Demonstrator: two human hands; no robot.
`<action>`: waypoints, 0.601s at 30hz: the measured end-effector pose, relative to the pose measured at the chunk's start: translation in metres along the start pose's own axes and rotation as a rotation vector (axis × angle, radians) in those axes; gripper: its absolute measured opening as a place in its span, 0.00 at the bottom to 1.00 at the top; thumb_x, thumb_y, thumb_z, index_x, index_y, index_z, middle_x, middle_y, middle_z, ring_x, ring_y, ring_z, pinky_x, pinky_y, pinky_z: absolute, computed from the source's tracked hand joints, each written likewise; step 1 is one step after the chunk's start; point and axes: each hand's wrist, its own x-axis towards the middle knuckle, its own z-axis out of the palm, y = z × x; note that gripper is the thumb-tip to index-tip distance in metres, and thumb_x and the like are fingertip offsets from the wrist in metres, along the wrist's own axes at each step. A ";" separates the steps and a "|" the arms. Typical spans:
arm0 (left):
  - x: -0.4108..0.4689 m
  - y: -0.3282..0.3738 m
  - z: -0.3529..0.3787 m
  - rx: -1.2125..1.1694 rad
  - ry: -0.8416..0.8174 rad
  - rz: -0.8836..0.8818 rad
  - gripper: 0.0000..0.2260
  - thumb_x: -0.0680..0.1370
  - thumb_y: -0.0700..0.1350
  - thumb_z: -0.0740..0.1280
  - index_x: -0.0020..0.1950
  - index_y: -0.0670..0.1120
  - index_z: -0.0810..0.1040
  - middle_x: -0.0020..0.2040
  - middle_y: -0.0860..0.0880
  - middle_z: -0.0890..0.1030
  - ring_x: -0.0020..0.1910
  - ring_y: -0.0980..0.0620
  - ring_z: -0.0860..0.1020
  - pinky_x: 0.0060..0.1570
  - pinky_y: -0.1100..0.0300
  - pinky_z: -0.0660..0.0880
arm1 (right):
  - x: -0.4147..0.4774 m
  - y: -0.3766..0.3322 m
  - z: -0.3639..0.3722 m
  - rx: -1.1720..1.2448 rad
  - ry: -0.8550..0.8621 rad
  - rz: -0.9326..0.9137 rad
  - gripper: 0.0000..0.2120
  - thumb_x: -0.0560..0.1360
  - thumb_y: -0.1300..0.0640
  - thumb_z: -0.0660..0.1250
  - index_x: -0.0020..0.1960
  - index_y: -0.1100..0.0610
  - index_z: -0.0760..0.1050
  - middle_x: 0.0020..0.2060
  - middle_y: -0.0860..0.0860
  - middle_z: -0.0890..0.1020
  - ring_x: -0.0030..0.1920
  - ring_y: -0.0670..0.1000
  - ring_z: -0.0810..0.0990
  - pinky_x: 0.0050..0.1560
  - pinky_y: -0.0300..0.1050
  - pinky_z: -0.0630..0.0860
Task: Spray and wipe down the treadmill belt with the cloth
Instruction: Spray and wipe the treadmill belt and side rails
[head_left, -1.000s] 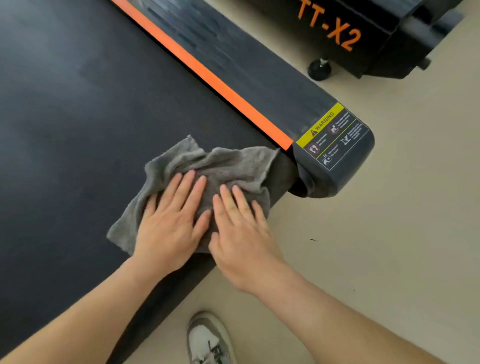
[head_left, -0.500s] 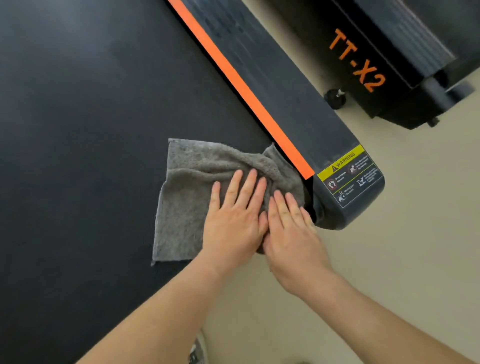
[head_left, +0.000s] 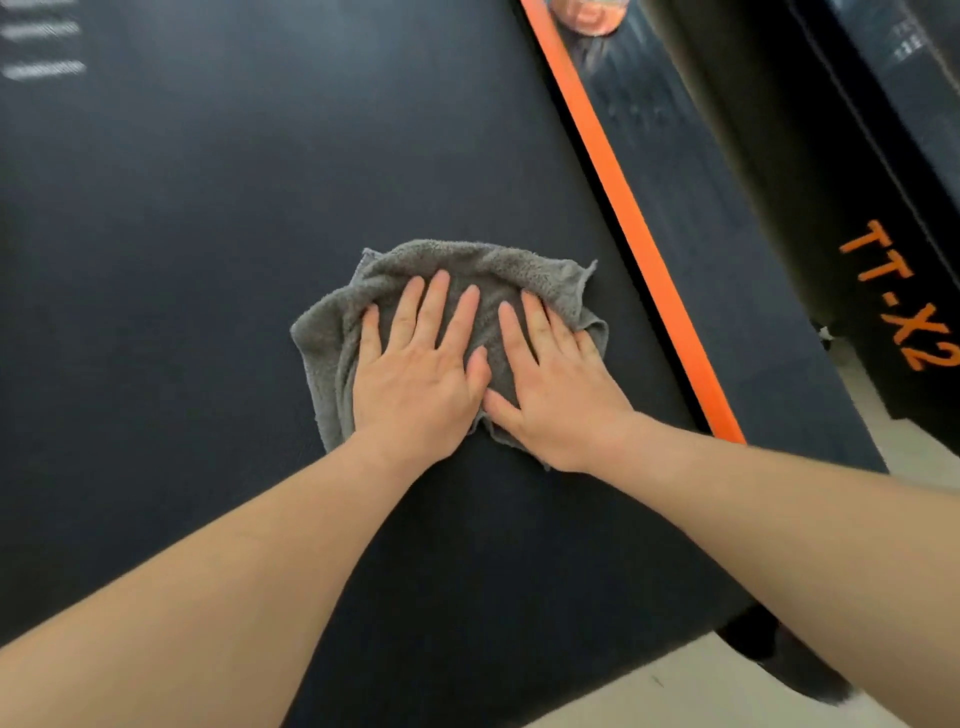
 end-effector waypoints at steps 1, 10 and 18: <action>-0.004 0.006 -0.003 0.006 0.020 0.024 0.27 0.82 0.57 0.42 0.81 0.54 0.47 0.82 0.49 0.48 0.80 0.49 0.46 0.76 0.42 0.44 | -0.002 0.008 -0.005 -0.047 -0.003 -0.040 0.44 0.73 0.29 0.37 0.80 0.54 0.33 0.79 0.56 0.35 0.79 0.54 0.35 0.79 0.56 0.42; 0.002 -0.003 0.004 -0.004 0.062 -0.027 0.26 0.82 0.56 0.50 0.80 0.52 0.58 0.80 0.50 0.57 0.80 0.50 0.54 0.77 0.43 0.51 | 0.019 0.016 0.004 -0.016 0.056 -0.147 0.42 0.77 0.29 0.42 0.81 0.55 0.42 0.80 0.57 0.44 0.80 0.54 0.45 0.74 0.60 0.55; 0.009 0.004 -0.001 0.016 0.033 -0.035 0.27 0.81 0.55 0.51 0.80 0.50 0.57 0.80 0.49 0.57 0.80 0.49 0.54 0.76 0.41 0.53 | 0.023 0.023 -0.004 -0.026 0.012 -0.159 0.41 0.78 0.30 0.45 0.81 0.56 0.47 0.80 0.58 0.48 0.80 0.55 0.48 0.70 0.56 0.53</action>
